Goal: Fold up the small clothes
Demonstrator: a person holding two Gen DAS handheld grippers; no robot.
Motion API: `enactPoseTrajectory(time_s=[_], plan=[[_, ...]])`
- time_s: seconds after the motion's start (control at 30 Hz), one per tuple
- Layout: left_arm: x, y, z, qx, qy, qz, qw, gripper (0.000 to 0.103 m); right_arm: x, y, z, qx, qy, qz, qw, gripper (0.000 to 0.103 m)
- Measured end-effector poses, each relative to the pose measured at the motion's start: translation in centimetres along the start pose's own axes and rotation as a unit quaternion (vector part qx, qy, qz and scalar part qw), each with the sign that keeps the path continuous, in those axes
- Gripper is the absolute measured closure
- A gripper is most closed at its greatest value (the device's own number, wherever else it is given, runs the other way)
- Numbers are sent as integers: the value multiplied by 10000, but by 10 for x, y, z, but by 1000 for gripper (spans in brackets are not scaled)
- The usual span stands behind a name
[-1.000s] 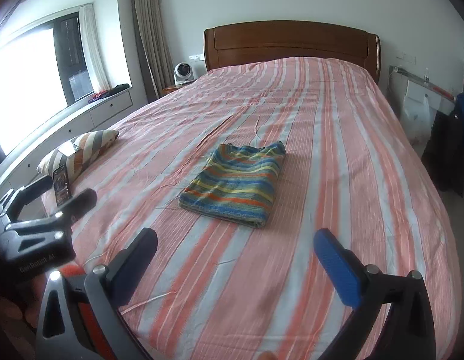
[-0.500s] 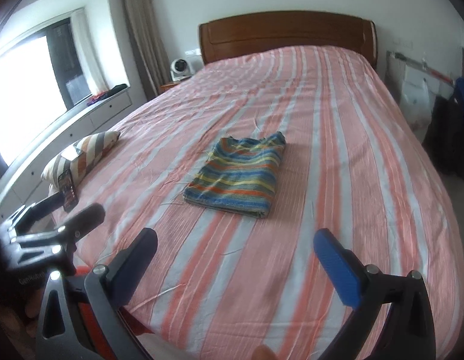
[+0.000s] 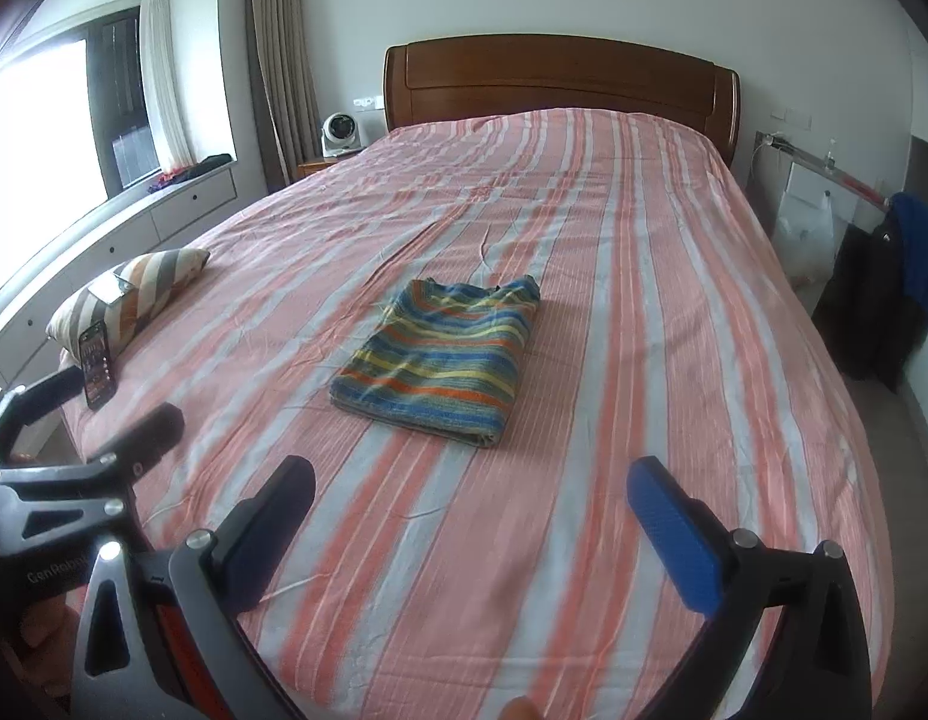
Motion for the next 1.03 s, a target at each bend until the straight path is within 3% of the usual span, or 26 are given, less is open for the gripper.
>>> enactPoseTrajectory(time_s=[0.4,1.03], plan=[[0,17,-8,-344,-126,-144,9992,0,4,3,-8,-118,-175,-313,9993,0],[5,10,-9,-312,-41,-117,9994,0,5,6,-9,-141,-215,-388,9989,0]])
Point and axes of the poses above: each gripper's, at about its wrist camera, not at the fingertips, and y roughly the way its jaws point, x to its right, z to its top, the point moved 5 cm from there along y, roughly the way its jaws point, and after that the axes turned 5 degrees about y, right-handed, at the moved point
